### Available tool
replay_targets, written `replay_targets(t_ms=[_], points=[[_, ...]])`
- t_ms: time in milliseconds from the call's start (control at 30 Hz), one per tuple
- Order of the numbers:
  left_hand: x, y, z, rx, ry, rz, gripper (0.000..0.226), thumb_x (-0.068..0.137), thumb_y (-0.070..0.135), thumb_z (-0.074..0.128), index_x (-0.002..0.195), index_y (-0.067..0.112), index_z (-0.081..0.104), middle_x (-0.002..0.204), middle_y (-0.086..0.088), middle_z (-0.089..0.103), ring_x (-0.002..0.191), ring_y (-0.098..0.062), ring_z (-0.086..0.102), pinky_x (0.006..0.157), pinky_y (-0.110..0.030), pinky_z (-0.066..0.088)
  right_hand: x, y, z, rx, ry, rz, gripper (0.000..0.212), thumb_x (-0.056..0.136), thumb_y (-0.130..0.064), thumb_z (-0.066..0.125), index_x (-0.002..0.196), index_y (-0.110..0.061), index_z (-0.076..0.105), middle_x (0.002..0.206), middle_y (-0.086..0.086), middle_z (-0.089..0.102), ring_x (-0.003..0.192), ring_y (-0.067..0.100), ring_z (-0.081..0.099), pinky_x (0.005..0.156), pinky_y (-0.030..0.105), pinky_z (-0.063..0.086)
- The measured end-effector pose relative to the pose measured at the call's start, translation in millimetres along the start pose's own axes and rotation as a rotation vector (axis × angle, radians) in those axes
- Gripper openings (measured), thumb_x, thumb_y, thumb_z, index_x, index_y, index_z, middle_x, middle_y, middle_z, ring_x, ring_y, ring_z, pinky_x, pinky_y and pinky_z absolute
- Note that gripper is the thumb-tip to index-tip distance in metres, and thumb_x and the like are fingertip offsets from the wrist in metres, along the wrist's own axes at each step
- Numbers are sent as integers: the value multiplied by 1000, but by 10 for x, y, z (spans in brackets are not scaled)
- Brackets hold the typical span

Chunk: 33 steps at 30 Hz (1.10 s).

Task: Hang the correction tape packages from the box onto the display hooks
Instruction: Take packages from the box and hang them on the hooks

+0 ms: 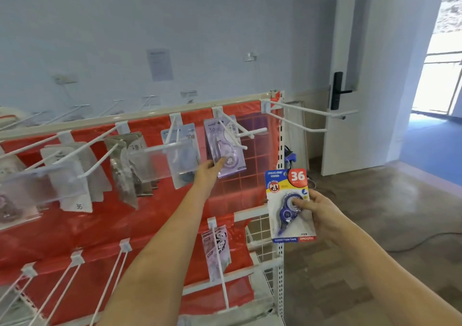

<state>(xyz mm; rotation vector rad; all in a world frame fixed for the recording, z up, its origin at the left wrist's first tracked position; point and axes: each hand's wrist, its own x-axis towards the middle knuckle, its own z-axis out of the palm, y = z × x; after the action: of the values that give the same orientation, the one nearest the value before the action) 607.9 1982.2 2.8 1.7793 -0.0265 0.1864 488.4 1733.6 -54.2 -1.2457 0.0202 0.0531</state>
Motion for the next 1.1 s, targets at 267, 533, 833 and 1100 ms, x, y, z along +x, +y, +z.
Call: replay_targets(t_ms=[267,533,833,1100], points=[[-556,-90,-95,371,-133,-1,24,94,20,57,100,0,69,79,-6,68,58,-5,64,73,-27,53,-431,-403,-71,-44,-52,-130,84,38,-34,95,111,-9,60,107,15,70,94,32,68,91,53,50],[-919,-74,3,593,-235,123,30,96,32,55,97,6,70,94,-9,73,86,-21,69,80,-29,51,-717,-847,-145,-105,-126,-248,92,38,-42,94,117,-12,58,110,9,70,94,27,69,82,44,55],[-1123,-181,12,591,-295,97,20,97,32,51,93,18,65,94,0,70,89,-16,67,79,-30,51,-644,-991,-49,-122,-49,-284,24,83,-8,65,106,-11,62,95,3,74,84,21,70,75,35,59],[-1227,-224,193,595,-369,95,21,96,32,53,98,16,67,91,2,71,88,-18,69,76,-30,54,-622,-1013,-96,-140,33,-286,20,84,-16,67,103,-15,63,94,1,74,83,18,71,71,32,58]])
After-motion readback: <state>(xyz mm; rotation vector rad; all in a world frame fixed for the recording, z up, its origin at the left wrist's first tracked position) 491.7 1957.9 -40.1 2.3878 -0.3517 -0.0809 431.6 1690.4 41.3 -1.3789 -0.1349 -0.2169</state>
